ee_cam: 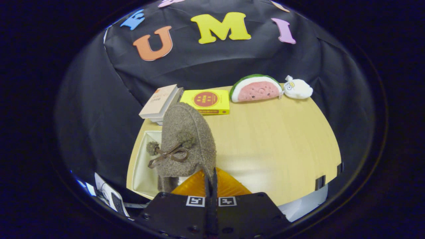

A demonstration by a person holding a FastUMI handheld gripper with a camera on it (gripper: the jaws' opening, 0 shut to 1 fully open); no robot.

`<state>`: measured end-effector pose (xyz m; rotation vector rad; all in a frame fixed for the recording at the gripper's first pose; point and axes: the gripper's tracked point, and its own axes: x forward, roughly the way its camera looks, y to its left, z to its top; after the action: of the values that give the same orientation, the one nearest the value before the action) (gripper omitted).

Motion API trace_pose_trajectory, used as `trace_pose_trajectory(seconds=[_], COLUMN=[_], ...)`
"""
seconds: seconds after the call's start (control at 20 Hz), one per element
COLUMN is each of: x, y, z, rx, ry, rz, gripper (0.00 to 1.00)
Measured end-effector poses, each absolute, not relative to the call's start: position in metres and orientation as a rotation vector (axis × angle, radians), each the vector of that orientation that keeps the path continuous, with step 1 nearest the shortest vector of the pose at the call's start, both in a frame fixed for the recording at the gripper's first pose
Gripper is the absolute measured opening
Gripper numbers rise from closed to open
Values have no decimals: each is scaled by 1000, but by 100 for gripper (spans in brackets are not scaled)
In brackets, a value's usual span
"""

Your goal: Open the storage box then place both shoes into the box .Put the left shoe in first, then the right shoe, with the right side of both shoes facing outward in a uniform manner.

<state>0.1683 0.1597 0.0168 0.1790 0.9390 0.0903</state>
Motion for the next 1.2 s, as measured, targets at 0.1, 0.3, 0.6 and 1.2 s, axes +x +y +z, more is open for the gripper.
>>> trace_pose_trajectory(seconds=[0.1,0.3,0.6,1.2], x=[178,190,191,185], y=[188,232,250,249], z=[16,-6,-61,-82], rx=[218,257,181,38], ry=[918,909,991,992], rz=[111,139,88,62], gripper=[0,0,0,3])
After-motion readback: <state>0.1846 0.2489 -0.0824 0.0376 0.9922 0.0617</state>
